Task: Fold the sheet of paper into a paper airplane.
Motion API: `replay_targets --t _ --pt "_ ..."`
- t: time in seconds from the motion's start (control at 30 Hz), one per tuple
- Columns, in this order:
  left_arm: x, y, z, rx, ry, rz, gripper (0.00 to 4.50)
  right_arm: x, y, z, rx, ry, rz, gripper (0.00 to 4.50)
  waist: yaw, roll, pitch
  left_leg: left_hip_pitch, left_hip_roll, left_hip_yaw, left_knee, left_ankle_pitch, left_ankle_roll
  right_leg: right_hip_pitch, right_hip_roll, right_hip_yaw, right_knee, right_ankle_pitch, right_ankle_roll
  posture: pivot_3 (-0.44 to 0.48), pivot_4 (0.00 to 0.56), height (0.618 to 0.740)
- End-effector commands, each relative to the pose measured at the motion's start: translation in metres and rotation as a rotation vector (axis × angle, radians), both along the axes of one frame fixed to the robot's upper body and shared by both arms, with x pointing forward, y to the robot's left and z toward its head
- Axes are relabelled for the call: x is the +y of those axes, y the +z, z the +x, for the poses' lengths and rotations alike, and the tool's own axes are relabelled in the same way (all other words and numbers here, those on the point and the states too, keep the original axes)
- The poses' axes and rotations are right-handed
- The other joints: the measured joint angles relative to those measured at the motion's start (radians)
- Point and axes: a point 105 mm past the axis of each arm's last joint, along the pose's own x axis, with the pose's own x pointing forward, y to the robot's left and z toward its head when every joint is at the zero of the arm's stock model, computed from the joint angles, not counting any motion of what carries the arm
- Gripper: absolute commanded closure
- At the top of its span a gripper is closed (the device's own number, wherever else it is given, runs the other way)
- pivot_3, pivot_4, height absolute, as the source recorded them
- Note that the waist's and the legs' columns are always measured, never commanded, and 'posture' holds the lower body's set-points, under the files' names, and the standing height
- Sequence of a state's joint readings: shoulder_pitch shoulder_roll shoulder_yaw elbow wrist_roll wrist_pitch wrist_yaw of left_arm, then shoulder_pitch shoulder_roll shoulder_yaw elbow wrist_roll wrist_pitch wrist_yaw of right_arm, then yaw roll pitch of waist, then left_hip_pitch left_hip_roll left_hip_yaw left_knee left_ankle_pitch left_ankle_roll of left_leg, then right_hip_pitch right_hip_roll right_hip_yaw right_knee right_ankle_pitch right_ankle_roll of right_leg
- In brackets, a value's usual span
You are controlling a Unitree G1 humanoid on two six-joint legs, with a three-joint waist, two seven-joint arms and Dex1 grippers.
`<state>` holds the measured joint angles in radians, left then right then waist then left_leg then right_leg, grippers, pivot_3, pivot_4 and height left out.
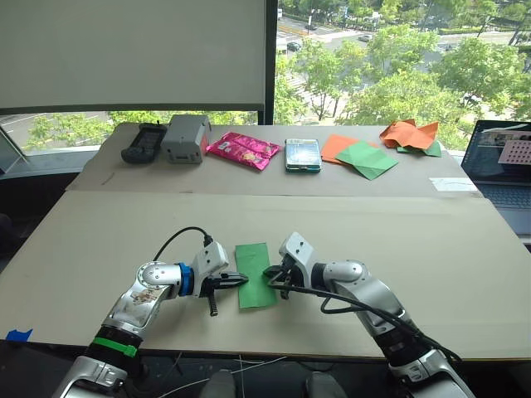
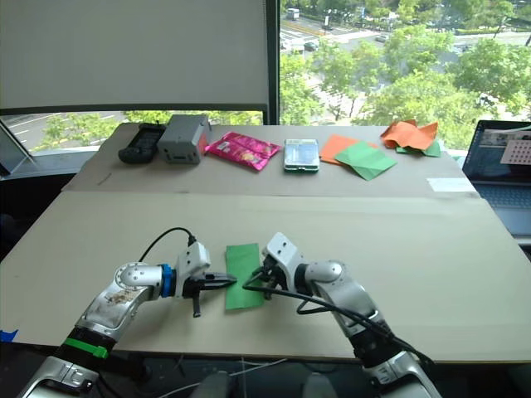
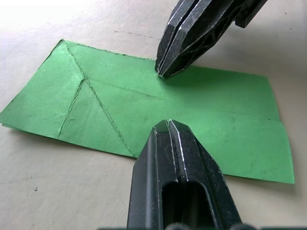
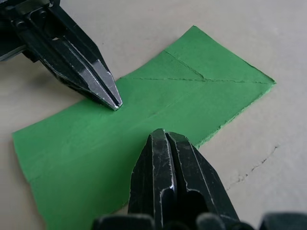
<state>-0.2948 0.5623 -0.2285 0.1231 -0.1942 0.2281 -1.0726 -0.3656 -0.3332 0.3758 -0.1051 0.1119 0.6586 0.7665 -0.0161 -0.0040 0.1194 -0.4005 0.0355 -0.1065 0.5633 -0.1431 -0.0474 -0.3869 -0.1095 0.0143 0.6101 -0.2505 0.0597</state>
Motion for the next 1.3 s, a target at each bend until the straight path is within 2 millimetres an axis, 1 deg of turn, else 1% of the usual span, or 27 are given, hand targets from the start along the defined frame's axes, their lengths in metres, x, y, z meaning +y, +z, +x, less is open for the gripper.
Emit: replay_targets --t 0.03,0.17,0.4,0.53,0.63,0.7,0.77,0.83,0.87,0.9,1.0,1.07,1.13,1.23,1.3 --pt "0.004 -0.019 -0.006 0.065 0.008 0.057 4.5 -0.006 -0.024 -0.023 0.127 0.03 -0.055 4.44 0.002 0.0 0.0 0.0 0.0 0.0 0.0 0.0 0.0 0.0 0.0 0.0 0.0 0.0 0.0 0.0 0.15 0.72" --pt "0.004 -0.019 -0.005 0.065 0.006 0.058 4.5 -0.013 -0.026 -0.037 0.167 0.032 -0.059 4.44 0.003 -0.001 0.0 0.0 0.0 0.0 0.0 0.0 0.0 0.0 0.0 0.0 -0.001 0.0 0.0 0.0 0.15 0.72" --pt "0.004 -0.02 -0.006 0.067 0.001 0.058 4.5 -0.018 -0.03 -0.057 0.221 0.063 -0.076 4.44 0.003 -0.001 0.0 0.0 0.0 0.0 0.0 0.0 -0.001 0.0 -0.001 -0.001 -0.001 -0.001 0.0 0.0 0.15 0.72" --pt "0.003 -0.021 -0.005 0.067 -0.004 0.058 4.5 -0.017 -0.03 -0.059 0.223 0.067 -0.077 4.44 0.002 -0.001 0.0 0.0 -0.001 0.0 0.0 -0.001 -0.001 0.0 -0.002 -0.001 -0.002 -0.001 0.001 0.0 0.15 0.72" --pt "0.003 -0.021 -0.005 0.068 -0.012 0.056 4.5 -0.018 -0.028 -0.055 0.208 0.047 -0.071 4.44 0.002 -0.002 0.0 0.0 -0.001 0.0 0.0 -0.001 -0.002 0.0 -0.002 -0.001 -0.002 -0.001 0.001 0.0 0.15 0.72" --pt "0.003 -0.019 -0.004 0.06 -0.012 0.053 4.5 -0.019 -0.021 -0.05 0.181 0.033 -0.052 4.44 0.002 -0.002 0.0 0.0 -0.001 0.0 0.0 -0.001 -0.002 0.0 -0.002 -0.001 -0.003 -0.001 0.001 0.0 0.15 0.72" --pt "0.004 -0.012 -0.001 0.037 -0.001 0.037 4.5 -0.02 -0.005 -0.044 0.127 0.02 0.002 4.44 0.002 -0.002 0.0 0.0 -0.001 0.0 0.0 -0.001 -0.002 0.0 -0.002 -0.001 -0.003 -0.001 0.001 0.0 0.15 0.72" --pt "0.007 0.008 0.002 0.012 0.016 -0.021 4.5 -0.02 0.027 -0.036 0.067 -0.001 0.129 4.44 0.003 -0.003 0.003 -0.001 -0.001 0.0 0.0 -0.001 -0.002 -0.001 -0.003 -0.001 -0.003 -0.001 0.001 0.0 0.15 0.72" --pt "0.01 0.017 0.003 0.0 0.023 -0.042 4.5 -0.022 0.039 -0.036 0.055 -0.004 0.173 4.44 0.002 -0.003 0.006 -0.003 -0.001 0.0 0.0 -0.001 -0.002 -0.001 -0.002 -0.001 -0.003 -0.001 0.001 0.0 0.15 0.72" --pt "0.013 0.025 0.004 -0.01 0.033 -0.06 4.5 -0.024 0.047 -0.037 0.054 -0.004 0.198 4.44 0.002 -0.004 0.009 -0.005 -0.001 0.0 0.0 -0.001 -0.002 -0.004 -0.002 -0.002 -0.003 -0.001 0.001 0.0 0.15 0.72" --pt "0.018 0.047 0.006 -0.008 0.07 -0.124 4.5 -0.03 0.056 -0.046 0.049 0.008 0.211 4.44 0.002 -0.007 0.012 -0.006 -0.001 0.0 0.0 -0.001 -0.002 -0.004 -0.002 -0.002 -0.002 -0.001 0.001 0.0 0.15 0.72" --pt "0.023 0.053 0.002 0.006 0.074 -0.134 4.5 -0.032 0.057 -0.048 0.049 -0.008 0.221 4.44 0.002 -0.009 0.013 -0.005 0.0 0.0 -0.001 -0.001 -0.002 -0.003 -0.002 -0.003 -0.002 -0.001 0.001 0.0 0.15 0.72" --pt "0.029 0.051 -0.001 0.017 0.077 -0.113 4.5 -0.032 0.056 -0.049 0.048 -0.026 0.222 4.44 0.003 -0.008 0.013 -0.005 0.0 0.0 -0.003 -0.001 -0.002 -0.003 -0.002 -0.003 -0.003 -0.001 0.001 0.0 0.15 0.72" --pt "0.035 0.042 -0.005 0.024 0.087 -0.066 4.5 -0.034 0.054 -0.05 0.05 -0.052 0.218 4.44 0.002 -0.007 0.013 -0.005 0.0 0.0 -0.003 -0.001 -0.002 -0.003 -0.002 -0.003 -0.007 -0.001 0.001 0.0 0.15 0.72" --pt "0.034 0.034 -0.005 0.024 0.083 -0.043 4.5 -0.035 0.054 -0.049 0.046 -0.071 0.222 4.44 0.002 -0.007 0.014 -0.006 0.0 0.0 -0.003 -0.001 -0.002 -0.003 -0.002 -0.003 -0.009 -0.001 0.001 0.0 0.15 0.72"
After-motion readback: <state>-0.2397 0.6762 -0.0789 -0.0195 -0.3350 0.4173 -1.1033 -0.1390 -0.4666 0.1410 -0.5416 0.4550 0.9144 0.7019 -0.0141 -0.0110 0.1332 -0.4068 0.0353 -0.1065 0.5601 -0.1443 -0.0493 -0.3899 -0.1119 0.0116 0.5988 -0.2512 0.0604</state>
